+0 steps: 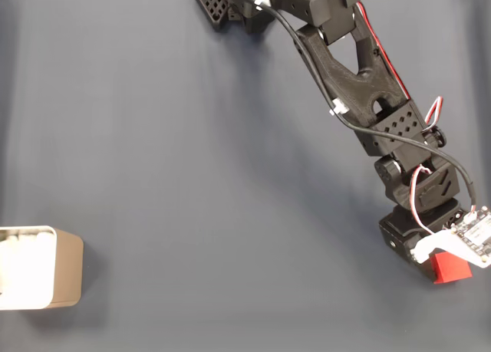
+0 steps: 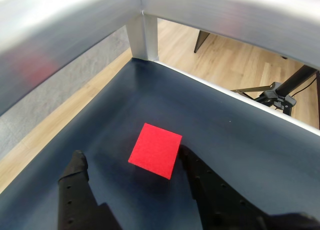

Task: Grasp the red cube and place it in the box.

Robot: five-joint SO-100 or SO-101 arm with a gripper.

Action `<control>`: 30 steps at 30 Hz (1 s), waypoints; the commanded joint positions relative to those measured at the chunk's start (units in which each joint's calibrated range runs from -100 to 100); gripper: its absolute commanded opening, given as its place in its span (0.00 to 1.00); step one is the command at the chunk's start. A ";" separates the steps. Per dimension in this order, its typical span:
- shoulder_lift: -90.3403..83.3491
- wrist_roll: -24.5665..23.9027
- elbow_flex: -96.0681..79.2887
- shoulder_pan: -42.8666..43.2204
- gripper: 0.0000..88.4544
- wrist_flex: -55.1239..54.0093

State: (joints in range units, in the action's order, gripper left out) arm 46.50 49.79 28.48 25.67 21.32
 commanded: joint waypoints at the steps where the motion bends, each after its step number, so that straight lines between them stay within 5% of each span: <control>1: -1.27 -0.34 2.91 0.82 0.47 -1.32; 24: -1.18 -0.20 3.09 2.53 0.47 -1.32; 30: -2.05 0.24 1.81 2.46 0.39 -0.83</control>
State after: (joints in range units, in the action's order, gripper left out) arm 46.50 49.79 28.57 27.60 21.08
